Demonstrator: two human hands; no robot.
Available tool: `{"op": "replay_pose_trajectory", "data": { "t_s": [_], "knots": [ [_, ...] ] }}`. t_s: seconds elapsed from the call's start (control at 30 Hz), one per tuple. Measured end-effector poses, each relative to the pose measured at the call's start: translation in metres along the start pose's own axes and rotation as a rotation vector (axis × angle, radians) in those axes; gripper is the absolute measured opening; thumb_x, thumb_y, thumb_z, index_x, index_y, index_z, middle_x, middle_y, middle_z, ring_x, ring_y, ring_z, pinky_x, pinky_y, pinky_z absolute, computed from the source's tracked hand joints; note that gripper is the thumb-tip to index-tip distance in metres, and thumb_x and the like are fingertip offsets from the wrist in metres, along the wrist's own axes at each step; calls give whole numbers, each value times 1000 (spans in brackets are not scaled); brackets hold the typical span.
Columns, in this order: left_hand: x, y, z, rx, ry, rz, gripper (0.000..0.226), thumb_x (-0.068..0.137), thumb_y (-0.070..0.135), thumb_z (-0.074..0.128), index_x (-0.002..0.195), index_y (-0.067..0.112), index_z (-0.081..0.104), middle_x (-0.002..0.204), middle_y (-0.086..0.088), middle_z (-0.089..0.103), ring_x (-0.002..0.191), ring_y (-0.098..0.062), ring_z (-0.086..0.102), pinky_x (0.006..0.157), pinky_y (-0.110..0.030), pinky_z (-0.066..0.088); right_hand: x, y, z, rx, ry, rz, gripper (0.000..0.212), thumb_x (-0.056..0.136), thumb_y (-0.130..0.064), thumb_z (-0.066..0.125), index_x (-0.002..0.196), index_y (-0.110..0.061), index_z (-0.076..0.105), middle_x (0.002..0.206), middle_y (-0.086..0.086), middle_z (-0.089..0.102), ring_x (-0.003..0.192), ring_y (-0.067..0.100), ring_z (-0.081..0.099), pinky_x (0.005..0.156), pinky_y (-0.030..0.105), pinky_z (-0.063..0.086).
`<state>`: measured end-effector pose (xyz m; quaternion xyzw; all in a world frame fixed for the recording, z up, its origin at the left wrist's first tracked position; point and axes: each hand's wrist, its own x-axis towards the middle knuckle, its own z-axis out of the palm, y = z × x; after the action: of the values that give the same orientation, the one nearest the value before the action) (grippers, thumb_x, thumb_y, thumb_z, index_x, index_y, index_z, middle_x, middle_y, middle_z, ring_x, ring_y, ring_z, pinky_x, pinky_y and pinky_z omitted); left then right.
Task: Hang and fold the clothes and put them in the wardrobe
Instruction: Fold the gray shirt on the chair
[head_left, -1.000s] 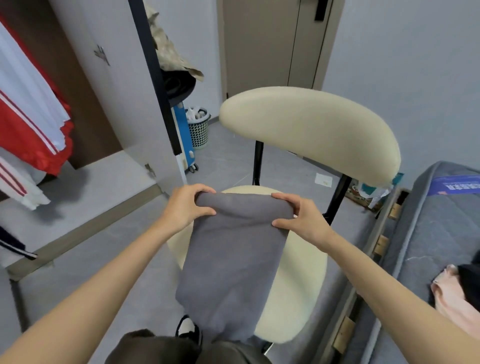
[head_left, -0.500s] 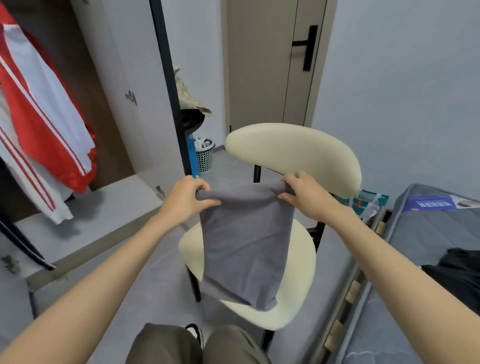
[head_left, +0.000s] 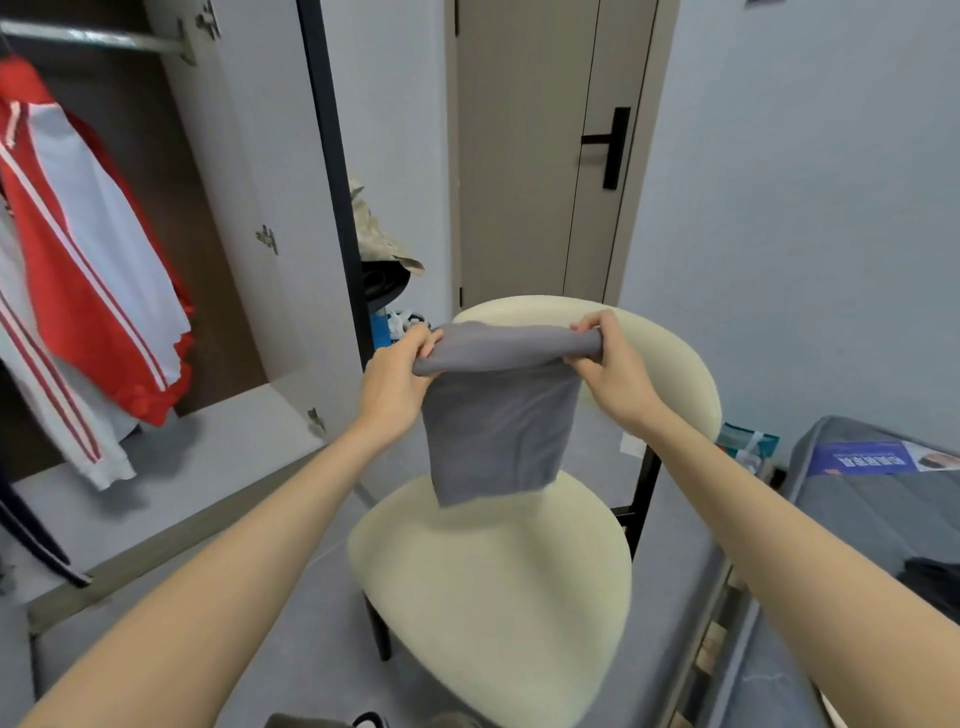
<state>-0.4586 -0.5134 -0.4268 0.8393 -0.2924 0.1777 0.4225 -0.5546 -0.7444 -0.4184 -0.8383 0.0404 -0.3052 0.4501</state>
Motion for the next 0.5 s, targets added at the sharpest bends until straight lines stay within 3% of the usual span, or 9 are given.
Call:
{"op": "replay_pose_trajectory", "data": {
  "t_s": [0.1,0.17,0.23,0.27,0.3,0.4,0.5],
  "knots": [
    [-7,-4,13,1,-21,33,38,91,1,53,71,18,25,109,-11,68,102,-23,59,80,-44,46,-7,16,-6,-17,3,-23,31,82,14,52,95,-12,41,109,5,59,103,31,56,73,25,44],
    [-24,-16,26,35,-105,71,37,84,-10,52,72,15,28,112,-16,65,124,-25,53,91,-44,47,-26,35,-4,-54,-43,15,29,83,12,55,92,-12,41,113,6,61,110,35,55,72,21,43],
    [-51,-31,43,96,-247,65,37,80,-13,55,72,13,30,125,-17,61,133,-27,45,105,-43,38,-54,59,1,-92,-138,82,29,84,10,58,91,-11,39,117,12,60,117,37,53,73,15,39],
    [-67,-40,52,129,-326,53,37,79,-11,57,71,13,31,131,-14,60,134,-27,44,108,-41,35,-69,71,5,-103,-204,132,29,84,10,59,90,-10,39,118,15,60,120,38,51,74,18,39],
    [-85,-49,60,155,-406,43,34,79,-8,59,70,12,33,128,-11,62,130,-26,48,107,-38,36,-86,83,8,-114,-280,185,29,84,9,59,89,-11,38,118,18,59,123,40,49,76,22,39],
    [-138,-68,79,176,-641,-25,20,80,0,64,73,5,45,85,-6,57,97,-20,57,88,-28,41,-138,115,15,-181,-515,327,38,84,7,61,80,-19,33,117,19,56,122,36,49,81,28,38],
    [-177,-77,87,93,-908,-124,48,80,6,71,66,18,26,76,0,50,94,-10,53,70,-25,37,-179,135,16,-307,-776,438,40,82,-3,66,80,-19,30,97,2,49,96,24,44,78,34,33]
  ]
}}
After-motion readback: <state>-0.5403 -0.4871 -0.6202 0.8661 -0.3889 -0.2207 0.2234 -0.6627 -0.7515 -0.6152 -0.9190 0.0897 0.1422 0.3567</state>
